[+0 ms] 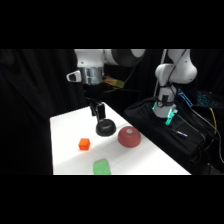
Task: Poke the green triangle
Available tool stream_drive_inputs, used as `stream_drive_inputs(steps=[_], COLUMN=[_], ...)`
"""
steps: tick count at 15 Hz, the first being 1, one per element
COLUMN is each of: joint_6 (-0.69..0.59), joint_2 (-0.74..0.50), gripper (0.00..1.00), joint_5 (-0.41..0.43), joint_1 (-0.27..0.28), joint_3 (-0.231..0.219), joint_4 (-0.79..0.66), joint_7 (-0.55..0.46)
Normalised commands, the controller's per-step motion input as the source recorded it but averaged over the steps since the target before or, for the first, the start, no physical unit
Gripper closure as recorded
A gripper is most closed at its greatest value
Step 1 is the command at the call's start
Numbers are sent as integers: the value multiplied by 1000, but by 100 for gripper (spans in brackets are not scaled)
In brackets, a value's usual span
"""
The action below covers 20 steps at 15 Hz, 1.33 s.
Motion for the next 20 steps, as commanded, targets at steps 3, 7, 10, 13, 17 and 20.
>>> stream_drive_inputs(steps=[3, 7, 10, 13, 17, 20], joint_6=[-71, 43, 244, 231, 176, 165], joint_2=[336, 280, 342, 373, 359, 357], gripper=[60, 100, 95, 96, 96, 96], joint_5=[-70, 0, 86, 169, 226, 186], joint_1=[68, 51, 6, -19, -32, -47], joint_3=[5, 24, 47, 79, 118, 99], joint_4=[460, 303, 227, 225, 215, 230], joint_7=[180, 83, -37, -106, -136, -176])
